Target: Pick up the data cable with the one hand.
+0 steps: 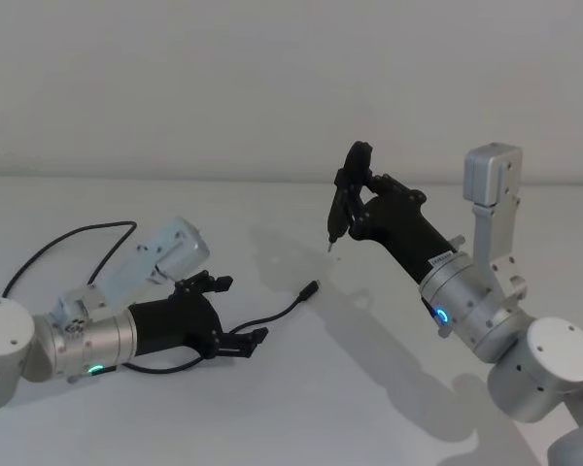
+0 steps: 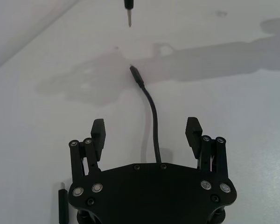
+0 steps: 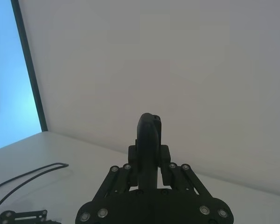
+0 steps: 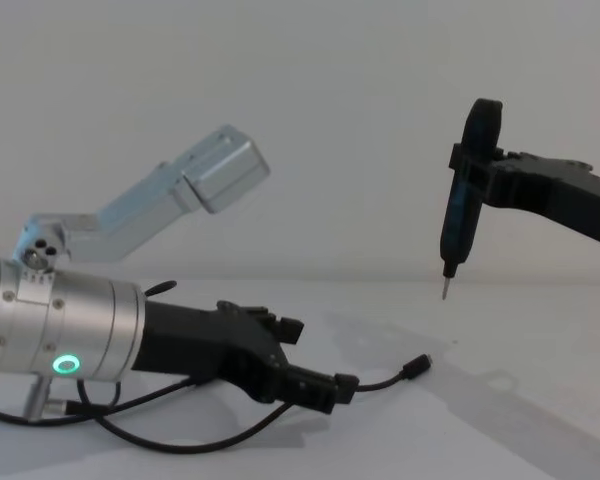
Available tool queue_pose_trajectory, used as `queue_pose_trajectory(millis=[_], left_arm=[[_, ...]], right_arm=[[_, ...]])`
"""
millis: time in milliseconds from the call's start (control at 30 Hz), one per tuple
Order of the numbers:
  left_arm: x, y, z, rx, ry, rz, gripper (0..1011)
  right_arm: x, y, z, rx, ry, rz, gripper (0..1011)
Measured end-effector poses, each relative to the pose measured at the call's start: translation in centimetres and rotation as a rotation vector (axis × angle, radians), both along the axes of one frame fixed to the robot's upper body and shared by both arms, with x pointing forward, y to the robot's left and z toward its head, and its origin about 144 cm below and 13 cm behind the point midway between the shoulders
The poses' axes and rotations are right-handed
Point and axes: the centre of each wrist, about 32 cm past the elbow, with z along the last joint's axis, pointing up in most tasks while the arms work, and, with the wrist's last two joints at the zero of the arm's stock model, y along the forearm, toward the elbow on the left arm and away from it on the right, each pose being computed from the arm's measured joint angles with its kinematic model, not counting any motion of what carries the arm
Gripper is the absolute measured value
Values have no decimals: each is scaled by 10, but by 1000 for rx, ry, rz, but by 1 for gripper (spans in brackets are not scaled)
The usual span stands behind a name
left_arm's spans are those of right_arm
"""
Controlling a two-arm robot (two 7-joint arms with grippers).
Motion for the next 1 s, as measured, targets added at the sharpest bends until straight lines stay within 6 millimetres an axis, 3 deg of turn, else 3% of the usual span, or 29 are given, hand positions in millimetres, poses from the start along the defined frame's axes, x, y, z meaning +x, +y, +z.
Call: queue_pose_trajectory(millis=[1000], left_arm=[[2,-6,-12,18,41,17,1001]], right_arm=[[3,-3,-12,4,35,11,275]])
